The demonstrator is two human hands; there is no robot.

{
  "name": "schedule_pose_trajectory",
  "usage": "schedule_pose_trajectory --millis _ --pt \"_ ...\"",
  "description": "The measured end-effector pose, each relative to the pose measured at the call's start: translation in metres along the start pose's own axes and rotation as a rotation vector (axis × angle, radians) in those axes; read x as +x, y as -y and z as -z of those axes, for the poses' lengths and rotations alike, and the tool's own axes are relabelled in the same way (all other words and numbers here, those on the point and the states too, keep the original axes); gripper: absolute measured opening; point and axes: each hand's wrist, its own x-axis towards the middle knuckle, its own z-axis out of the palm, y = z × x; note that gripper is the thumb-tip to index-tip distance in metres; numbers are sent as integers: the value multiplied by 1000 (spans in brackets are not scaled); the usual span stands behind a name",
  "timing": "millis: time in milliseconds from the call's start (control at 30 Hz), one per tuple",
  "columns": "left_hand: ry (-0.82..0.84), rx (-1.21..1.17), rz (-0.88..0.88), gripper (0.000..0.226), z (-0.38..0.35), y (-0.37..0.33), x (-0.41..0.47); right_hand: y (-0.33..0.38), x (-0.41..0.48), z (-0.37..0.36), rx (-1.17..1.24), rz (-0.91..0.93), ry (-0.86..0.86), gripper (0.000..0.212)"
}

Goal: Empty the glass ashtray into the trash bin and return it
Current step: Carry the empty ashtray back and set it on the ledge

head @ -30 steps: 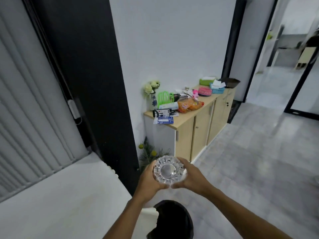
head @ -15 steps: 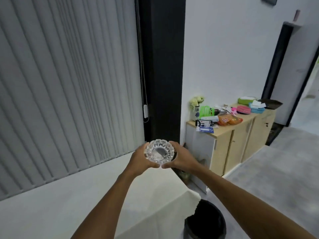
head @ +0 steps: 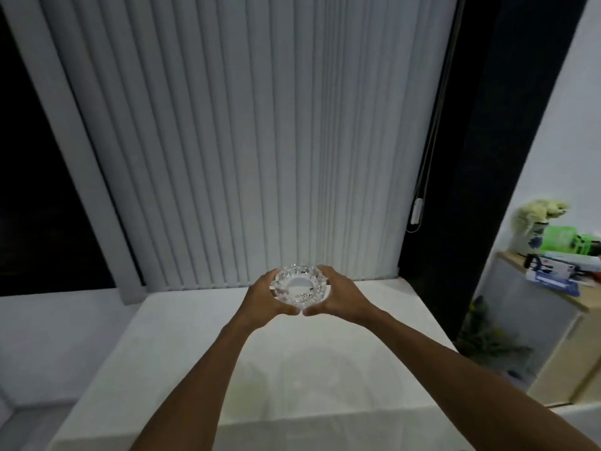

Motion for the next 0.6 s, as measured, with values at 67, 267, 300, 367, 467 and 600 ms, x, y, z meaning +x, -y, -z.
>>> schedule_pose_trajectory --millis 67,267,300,367,467,600 --pt "-39 1 35 91 21 18 3 8 19 -23 2 27 30 80" --pt "-85 -27 82 94 51 66 31 0 74 -71 -1 65 98 84" --pt "-88 -43 83 94 52 72 40 -5 85 -75 -7 63 108 85" --pt "-86 -68 78 89 53 88 65 -19 112 -85 -13 56 133 87" --pt "-85 -92 75 85 49 103 90 -35 134 -92 -14 39 140 88" --pt "-74 -170 98 86 34 134 135 -79 171 -109 0 -13 134 92"
